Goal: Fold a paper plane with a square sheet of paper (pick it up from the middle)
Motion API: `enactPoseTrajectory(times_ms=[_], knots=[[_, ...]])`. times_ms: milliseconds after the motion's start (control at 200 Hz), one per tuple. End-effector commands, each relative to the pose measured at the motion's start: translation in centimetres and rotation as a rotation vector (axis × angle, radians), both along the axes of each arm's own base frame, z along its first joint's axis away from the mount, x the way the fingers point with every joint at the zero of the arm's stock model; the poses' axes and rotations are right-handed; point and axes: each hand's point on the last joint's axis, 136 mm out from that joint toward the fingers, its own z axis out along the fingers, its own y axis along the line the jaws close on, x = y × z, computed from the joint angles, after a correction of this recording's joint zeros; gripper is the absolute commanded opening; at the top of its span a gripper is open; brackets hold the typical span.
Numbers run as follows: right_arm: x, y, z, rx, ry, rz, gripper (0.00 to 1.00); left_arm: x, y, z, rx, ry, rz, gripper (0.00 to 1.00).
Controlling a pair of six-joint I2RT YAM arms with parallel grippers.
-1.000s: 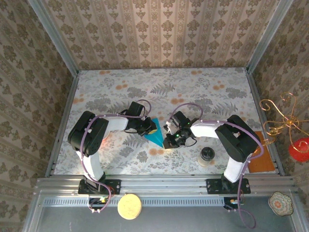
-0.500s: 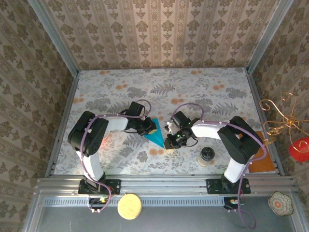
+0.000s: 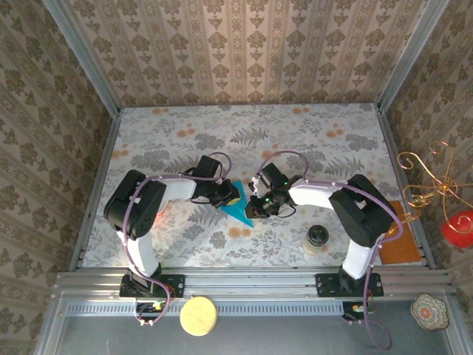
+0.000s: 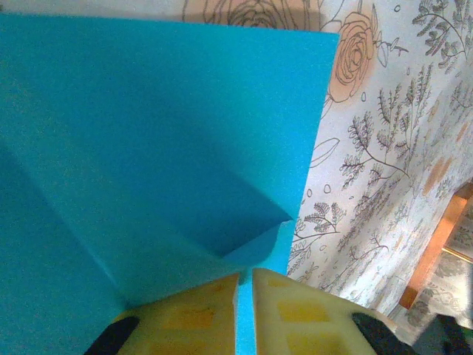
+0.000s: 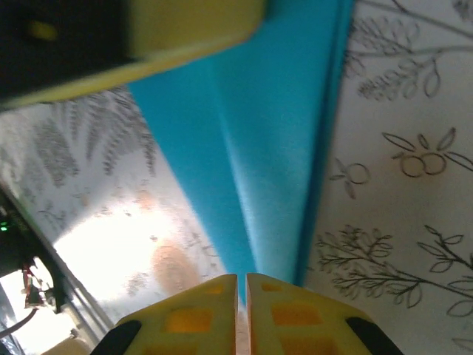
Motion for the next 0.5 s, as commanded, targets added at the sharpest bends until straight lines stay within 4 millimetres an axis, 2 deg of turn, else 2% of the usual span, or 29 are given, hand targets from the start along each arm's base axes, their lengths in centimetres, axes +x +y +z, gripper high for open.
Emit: enactPoseTrajectory(times_ms=[0,165,280,360,495], knots=[[-0.3,-0.5,-1.4,-0.068,0.024,0.001,0.13,-0.5,1.5,-2.0,0.099,0.031,0.021,0.16],[-0.9,-1.8,-3.2,-0.151,0.055,0.000,0.12,0.0,0.9,-0.6,0.075,-0.013,0.008,0.16],[-1.3,-3.0,-4.3,-0.220,0.071,-0.003,0.11,0.6,-0.2,2.1,0.025,-0.111,-0.033,0.16],[-1.4,-3.6,-4.8,-0.258,0.077,-0.007,0.10,-0.2,-1.5,3.4,0.014,-0.174,-0.094,0.16],[-1.4,-4.0,-5.1,-0.281,0.082,-0.011,0.09,-1.3,-1.8,3.1,0.021,-0.189,-0.116,0.16]])
